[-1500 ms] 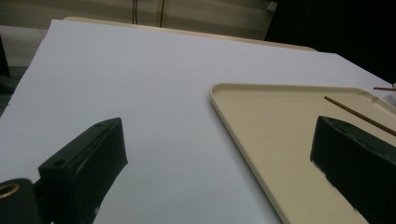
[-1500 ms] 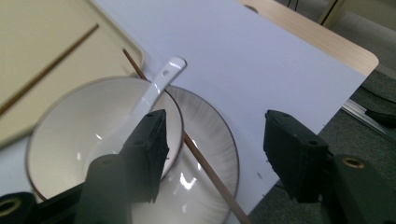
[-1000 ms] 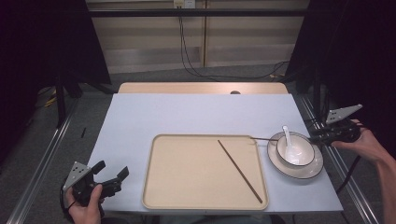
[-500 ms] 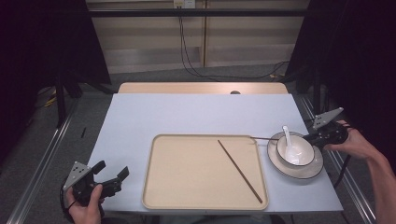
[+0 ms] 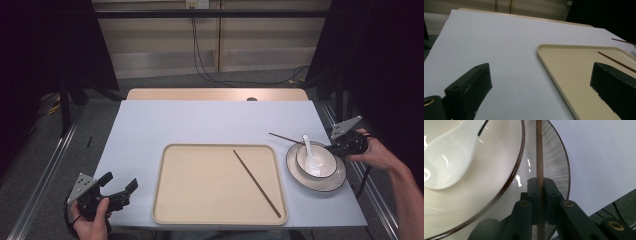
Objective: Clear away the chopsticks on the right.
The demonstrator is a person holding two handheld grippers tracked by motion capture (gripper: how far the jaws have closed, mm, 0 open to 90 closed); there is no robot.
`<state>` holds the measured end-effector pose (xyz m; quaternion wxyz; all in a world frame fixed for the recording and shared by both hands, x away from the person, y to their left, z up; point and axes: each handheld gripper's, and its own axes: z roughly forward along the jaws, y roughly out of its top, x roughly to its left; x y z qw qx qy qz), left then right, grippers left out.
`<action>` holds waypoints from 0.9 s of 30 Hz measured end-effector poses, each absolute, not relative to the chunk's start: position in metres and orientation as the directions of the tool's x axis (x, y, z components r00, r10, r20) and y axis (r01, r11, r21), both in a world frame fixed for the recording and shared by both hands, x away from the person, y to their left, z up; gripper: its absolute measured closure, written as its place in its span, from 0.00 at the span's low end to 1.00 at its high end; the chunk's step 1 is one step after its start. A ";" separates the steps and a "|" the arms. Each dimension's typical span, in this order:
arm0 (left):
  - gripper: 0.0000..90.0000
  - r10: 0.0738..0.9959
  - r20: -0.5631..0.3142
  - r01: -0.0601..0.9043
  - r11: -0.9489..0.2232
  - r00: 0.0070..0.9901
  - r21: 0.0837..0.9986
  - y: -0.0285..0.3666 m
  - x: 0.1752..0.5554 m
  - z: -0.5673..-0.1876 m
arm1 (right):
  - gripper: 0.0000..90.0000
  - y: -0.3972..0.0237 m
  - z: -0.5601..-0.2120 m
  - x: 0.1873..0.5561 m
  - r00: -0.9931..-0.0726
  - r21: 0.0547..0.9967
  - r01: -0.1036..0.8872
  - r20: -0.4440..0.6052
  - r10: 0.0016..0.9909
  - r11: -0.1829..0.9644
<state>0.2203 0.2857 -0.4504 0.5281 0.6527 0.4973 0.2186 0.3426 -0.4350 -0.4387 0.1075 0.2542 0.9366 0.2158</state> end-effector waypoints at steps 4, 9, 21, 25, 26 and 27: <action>0.04 0.879 -0.240 0.419 0.050 0.413 0.907 0.286 0.220 -0.450 | 0.95 -0.438 -0.437 0.342 -0.825 0.487 0.437 -0.116 0.553 0.756; 0.02 0.889 -0.225 0.410 0.047 0.398 0.911 0.286 0.219 -0.450 | 0.95 -0.442 -0.431 0.339 -0.810 0.514 0.457 -0.098 0.579 0.726; 0.02 0.882 -0.209 0.409 0.019 0.423 0.912 0.282 0.220 -0.448 | 0.95 -0.452 -0.419 0.334 -0.769 0.569 0.478 -0.096 0.632 0.669; 0.02 0.875 -0.220 0.402 0.032 0.430 0.915 0.282 0.220 -0.448 | 0.95 -0.454 -0.412 0.330 -0.743 0.588 0.501 -0.085 0.664 0.635; 0.02 0.874 -0.215 0.398 0.027 0.435 0.917 0.283 0.219 -0.448 | 0.95 -0.454 -0.411 0.329 -0.734 0.598 0.502 -0.088 0.674 0.625; 0.02 0.882 -0.201 0.382 0.026 0.426 0.924 0.282 0.219 -0.448 | 0.95 -0.455 -0.410 0.329 -0.731 0.600 0.504 -0.088 0.677 0.621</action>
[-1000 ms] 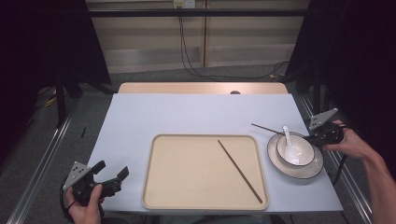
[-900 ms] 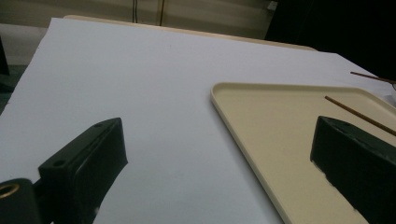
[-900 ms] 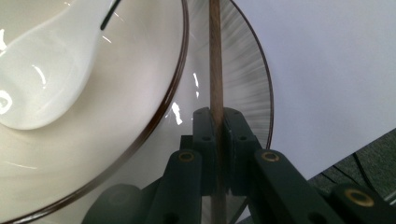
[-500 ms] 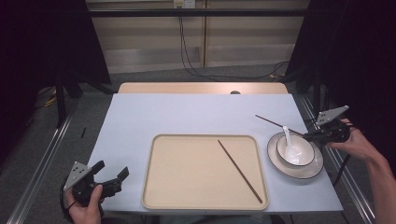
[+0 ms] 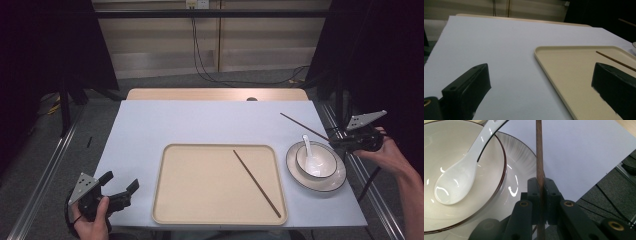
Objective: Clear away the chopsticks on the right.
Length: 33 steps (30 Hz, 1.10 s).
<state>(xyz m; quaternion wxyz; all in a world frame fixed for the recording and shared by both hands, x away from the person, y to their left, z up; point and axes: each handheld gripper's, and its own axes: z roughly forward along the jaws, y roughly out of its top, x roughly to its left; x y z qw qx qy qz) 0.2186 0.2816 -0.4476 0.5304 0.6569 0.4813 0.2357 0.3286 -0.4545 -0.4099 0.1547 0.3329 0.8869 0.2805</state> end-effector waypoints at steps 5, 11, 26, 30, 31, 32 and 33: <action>0.02 0.881 -0.213 0.355 0.055 0.423 0.933 0.280 0.218 -0.448 | 0.95 -0.456 -0.404 0.325 -0.693 0.624 0.533 -0.066 0.718 0.571; 0.02 0.882 -0.210 0.358 0.050 0.421 0.932 0.279 0.218 -0.448 | 0.95 -0.457 -0.394 0.317 -0.656 0.653 0.561 -0.024 0.755 0.509; 0.02 0.874 -0.208 0.359 0.042 0.438 0.932 0.279 0.218 -0.448 | 0.95 -0.429 -0.382 0.286 -0.605 0.688 0.597 0.048 0.795 0.412; 0.02 0.873 -0.208 0.359 0.041 0.440 0.933 0.280 0.218 -0.448 | 0.95 -0.421 -0.382 0.277 -0.598 0.691 0.603 0.061 0.799 0.398; 0.02 0.873 -0.208 0.358 0.042 0.441 0.933 0.280 0.218 -0.448 | 0.95 -0.415 -0.383 0.271 -0.589 0.694 0.603 0.055 0.806 0.394; 0.02 0.872 -0.207 0.359 0.039 0.444 0.932 0.280 0.218 -0.447 | 0.95 -0.413 -0.382 0.269 -0.588 0.696 0.603 0.057 0.807 0.390; 0.02 0.873 -0.211 0.358 0.045 0.440 0.933 0.279 0.218 -0.447 | 0.95 -0.410 -0.382 0.266 -0.585 0.698 0.606 0.066 0.808 0.382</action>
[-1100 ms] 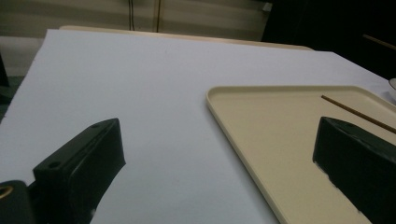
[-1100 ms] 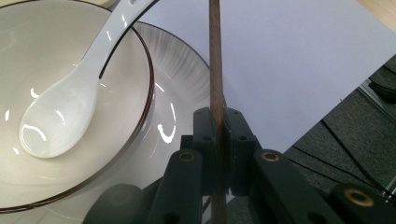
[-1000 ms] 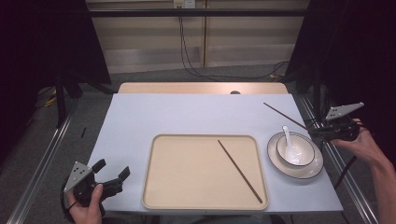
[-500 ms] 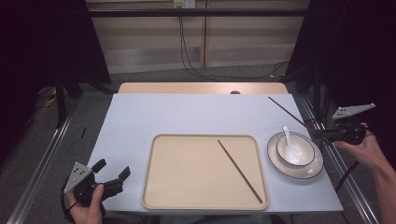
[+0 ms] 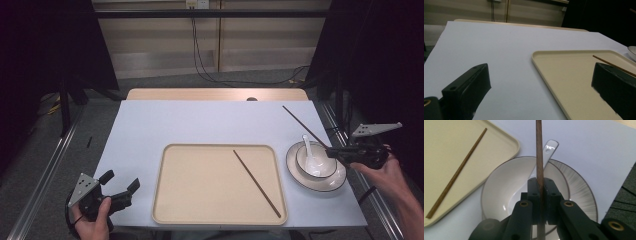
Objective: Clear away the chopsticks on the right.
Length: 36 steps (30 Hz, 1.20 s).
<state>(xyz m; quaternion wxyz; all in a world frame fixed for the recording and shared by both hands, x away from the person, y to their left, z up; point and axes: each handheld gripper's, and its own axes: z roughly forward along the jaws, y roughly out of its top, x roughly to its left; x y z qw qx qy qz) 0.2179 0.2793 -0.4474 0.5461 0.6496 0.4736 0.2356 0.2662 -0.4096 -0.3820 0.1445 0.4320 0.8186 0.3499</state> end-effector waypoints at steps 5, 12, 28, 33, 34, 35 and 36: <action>0.02 0.868 -0.211 0.360 0.041 0.449 0.932 0.279 0.219 -0.447 | 0.95 -0.393 -0.379 0.255 -0.567 0.693 0.623 0.082 0.820 0.362; 0.02 0.867 -0.213 0.360 0.042 0.450 0.932 0.279 0.219 -0.447 | 0.95 -0.374 -0.381 0.247 -0.529 0.690 0.652 0.120 0.840 0.312; 0.02 0.868 -0.213 0.361 0.042 0.449 0.932 0.279 0.219 -0.447 | 0.95 -0.326 -0.393 0.230 -0.487 0.662 0.704 0.185 0.854 0.258; 0.02 0.868 -0.214 0.361 0.043 0.448 0.931 0.280 0.220 -0.447 | 0.95 -0.307 -0.400 0.223 -0.487 0.643 0.721 0.204 0.849 0.259; 0.02 0.869 -0.211 0.361 0.040 0.448 0.932 0.280 0.220 -0.448 | 0.95 -0.299 -0.404 0.221 -0.482 0.631 0.734 0.223 0.848 0.251; 0.02 0.872 -0.212 0.360 0.044 0.442 0.932 0.279 0.220 -0.448 | 0.95 -0.294 -0.405 0.220 -0.478 0.623 0.741 0.230 0.848 0.249; 0.02 0.871 -0.213 0.361 0.045 0.443 0.932 0.279 0.221 -0.448 | 0.95 -0.290 -0.406 0.220 -0.477 0.618 0.746 0.232 0.848 0.250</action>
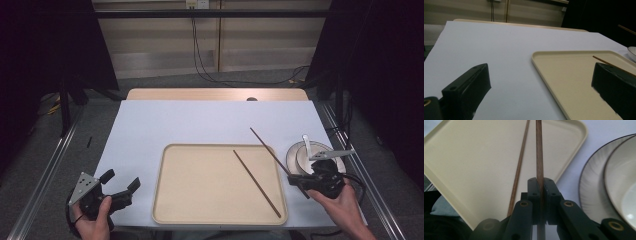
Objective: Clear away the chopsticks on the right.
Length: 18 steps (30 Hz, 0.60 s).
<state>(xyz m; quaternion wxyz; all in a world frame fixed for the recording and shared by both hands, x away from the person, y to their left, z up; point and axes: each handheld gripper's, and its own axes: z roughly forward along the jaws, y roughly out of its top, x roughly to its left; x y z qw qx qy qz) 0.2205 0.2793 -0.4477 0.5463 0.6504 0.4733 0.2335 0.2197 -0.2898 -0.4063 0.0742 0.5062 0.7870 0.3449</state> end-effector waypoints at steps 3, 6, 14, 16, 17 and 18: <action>0.02 0.870 -0.213 0.360 0.044 0.444 0.932 0.279 0.221 -0.448 | 0.95 -0.281 -0.407 0.219 -0.473 0.612 0.750 0.229 0.851 0.252; 0.02 0.870 -0.215 0.361 0.046 0.443 0.931 0.279 0.221 -0.448 | 0.95 -0.271 -0.408 0.219 -0.454 0.602 0.762 0.237 0.859 0.237; 0.02 0.871 -0.216 0.359 0.049 0.441 0.932 0.281 0.220 -0.448 | 0.95 -0.239 -0.428 0.217 -0.427 0.545 0.807 0.274 0.862 0.228; 0.02 0.871 -0.220 0.360 0.053 0.440 0.931 0.280 0.221 -0.448 | 0.95 -0.232 -0.430 0.215 -0.432 0.536 0.808 0.256 0.865 0.245; 0.02 0.872 -0.216 0.359 0.050 0.440 0.932 0.280 0.221 -0.448 | 0.95 -0.228 -0.431 0.213 -0.450 0.540 0.800 0.247 0.858 0.264; 0.02 0.872 -0.216 0.359 0.050 0.440 0.932 0.280 0.221 -0.448 | 0.95 -0.228 -0.431 0.213 -0.450 0.540 0.800 0.247 0.858 0.264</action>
